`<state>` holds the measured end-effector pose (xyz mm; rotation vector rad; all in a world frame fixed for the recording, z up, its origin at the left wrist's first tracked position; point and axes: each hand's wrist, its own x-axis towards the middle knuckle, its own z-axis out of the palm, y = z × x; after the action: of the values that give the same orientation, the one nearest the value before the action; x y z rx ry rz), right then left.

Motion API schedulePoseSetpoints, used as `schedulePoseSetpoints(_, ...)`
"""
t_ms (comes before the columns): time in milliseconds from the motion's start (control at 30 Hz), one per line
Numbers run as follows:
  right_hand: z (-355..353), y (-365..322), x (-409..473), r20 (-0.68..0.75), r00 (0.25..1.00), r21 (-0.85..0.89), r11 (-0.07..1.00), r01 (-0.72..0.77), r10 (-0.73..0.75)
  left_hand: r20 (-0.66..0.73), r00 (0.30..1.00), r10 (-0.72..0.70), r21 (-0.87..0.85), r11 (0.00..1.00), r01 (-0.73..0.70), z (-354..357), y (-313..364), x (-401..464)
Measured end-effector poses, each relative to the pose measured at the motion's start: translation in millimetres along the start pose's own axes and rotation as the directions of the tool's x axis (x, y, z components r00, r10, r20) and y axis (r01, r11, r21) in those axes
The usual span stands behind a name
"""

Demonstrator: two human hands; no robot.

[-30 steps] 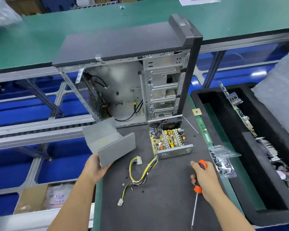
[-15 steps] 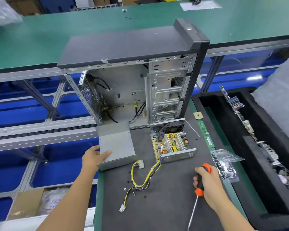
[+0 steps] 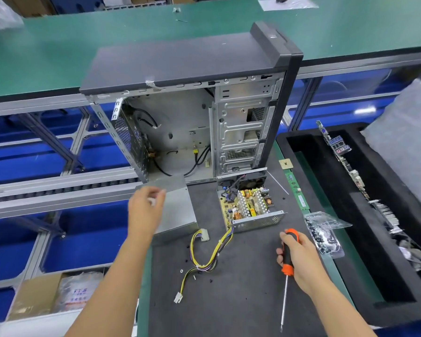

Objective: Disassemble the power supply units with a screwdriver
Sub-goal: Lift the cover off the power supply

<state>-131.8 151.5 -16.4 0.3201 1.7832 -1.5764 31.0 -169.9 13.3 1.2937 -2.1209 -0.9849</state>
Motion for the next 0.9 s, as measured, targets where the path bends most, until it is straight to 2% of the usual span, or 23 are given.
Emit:
schedulePoseSetpoints(33,-0.2,0.4,-0.6,0.001,1.000,0.025,1.000,0.001,-0.002,0.074,0.989,0.131,-0.026,0.991,-0.130,8.7,20.2,-12.7)
schedulePoseSetpoints(67,0.0,0.7,-1.1,0.001,1.000,0.047,0.999,0.002,-0.002,0.199,0.944,0.262,-0.033,0.965,-0.260,19.3,37.9,-26.3)
schedulePoseSetpoints(100,0.0,0.9,-1.6,0.000,1.000,0.059,0.998,0.004,-0.004,0.336,0.861,0.382,-0.019,0.917,-0.399,33.0,52.0,-39.7)
schedulePoseSetpoints(167,-0.1,1.1,-3.0,-0.009,1.000,0.052,0.998,0.022,-0.021,0.566,0.679,0.468,0.070,0.793,-0.605,62.2,71.0,-63.6)
schedulePoseSetpoints(200,-0.8,0.7,-4.2,-0.015,0.999,0.040,0.998,0.038,-0.038,0.630,0.643,0.436,0.130,0.756,-0.641,75.3,76.0,-73.2)
schedulePoseSetpoints(267,-3.2,-1.2,-7.1,-0.023,0.998,0.018,0.998,0.065,-0.065,0.662,0.636,0.397,0.206,0.719,-0.664,96.5,80.0,-86.5)
schedulePoseSetpoints(400,-10.0,-9.5,-11.4,-0.061,0.993,0.012,0.995,0.100,-0.099,0.605,0.690,0.398,0.192,0.768,-0.611,109.5,79.7,-91.4)
schedulePoseSetpoints(633,-22.2,-33.1,-16.6,-0.134,0.976,-0.079,0.983,0.163,-0.173,0.721,0.589,0.364,0.082,0.800,-0.595,92.7,81.3,-107.7)
schedulePoseSetpoints(767,-27.4,-50.6,-22.0,-0.062,0.962,-0.342,0.911,0.230,-0.266,0.779,0.506,0.371,0.019,0.792,-0.610,78.4,83.1,-128.8)
schedulePoseSetpoints(900,-21.4,-60.8,-25.8,0.089,0.928,-0.657,0.678,0.328,-0.362,0.805,0.466,0.368,0.047,0.744,-0.667,70.7,76.8,-139.6)
